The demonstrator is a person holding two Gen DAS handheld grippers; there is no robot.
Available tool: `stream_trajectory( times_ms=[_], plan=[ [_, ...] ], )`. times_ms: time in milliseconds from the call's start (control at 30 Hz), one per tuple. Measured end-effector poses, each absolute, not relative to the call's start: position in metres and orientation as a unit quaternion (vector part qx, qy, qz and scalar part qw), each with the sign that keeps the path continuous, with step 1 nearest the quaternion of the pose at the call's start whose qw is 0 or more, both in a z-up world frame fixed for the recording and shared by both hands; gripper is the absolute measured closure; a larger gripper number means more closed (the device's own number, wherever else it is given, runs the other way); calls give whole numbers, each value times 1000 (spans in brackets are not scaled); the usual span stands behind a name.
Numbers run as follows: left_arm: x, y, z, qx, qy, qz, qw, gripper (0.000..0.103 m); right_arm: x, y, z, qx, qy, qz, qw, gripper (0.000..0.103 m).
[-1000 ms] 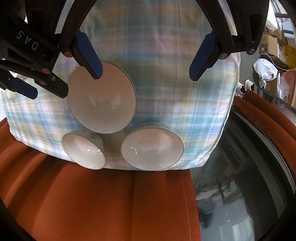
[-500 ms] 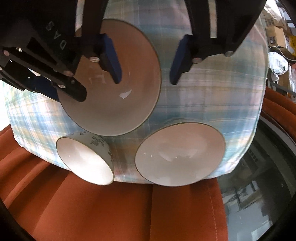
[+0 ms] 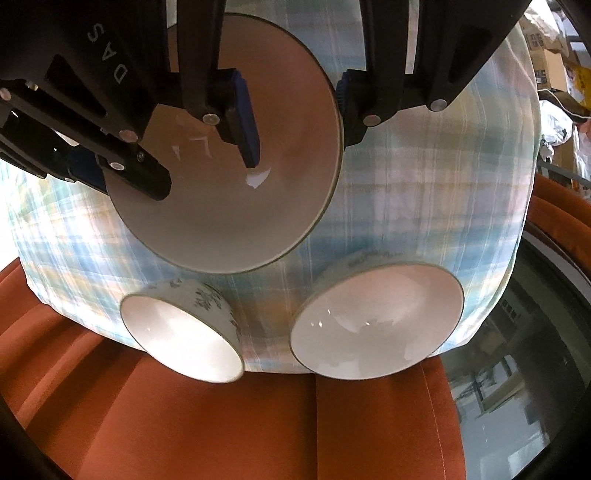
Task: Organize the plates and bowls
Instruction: 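Close both grippers on the bowl rim and lift it, then carry the held white bowl with both grippers toward the plate stack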
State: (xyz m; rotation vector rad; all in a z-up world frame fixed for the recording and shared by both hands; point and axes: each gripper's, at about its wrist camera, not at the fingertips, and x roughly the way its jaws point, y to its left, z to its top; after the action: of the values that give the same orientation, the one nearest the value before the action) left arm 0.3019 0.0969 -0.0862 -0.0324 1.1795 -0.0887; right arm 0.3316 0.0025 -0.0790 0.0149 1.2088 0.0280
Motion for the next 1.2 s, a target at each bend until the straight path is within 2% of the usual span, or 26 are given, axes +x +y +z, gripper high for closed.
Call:
stream_trajectory(
  times_ms=[833,1200],
  plan=[
    [187,-26,-56,-28,540,19,841,68,223,-125,-48,20,555,88,827,73],
    [138,-57,-54,-33,534,40,844,68,177,-159,-45,21,551,119,826,73]
  ],
)
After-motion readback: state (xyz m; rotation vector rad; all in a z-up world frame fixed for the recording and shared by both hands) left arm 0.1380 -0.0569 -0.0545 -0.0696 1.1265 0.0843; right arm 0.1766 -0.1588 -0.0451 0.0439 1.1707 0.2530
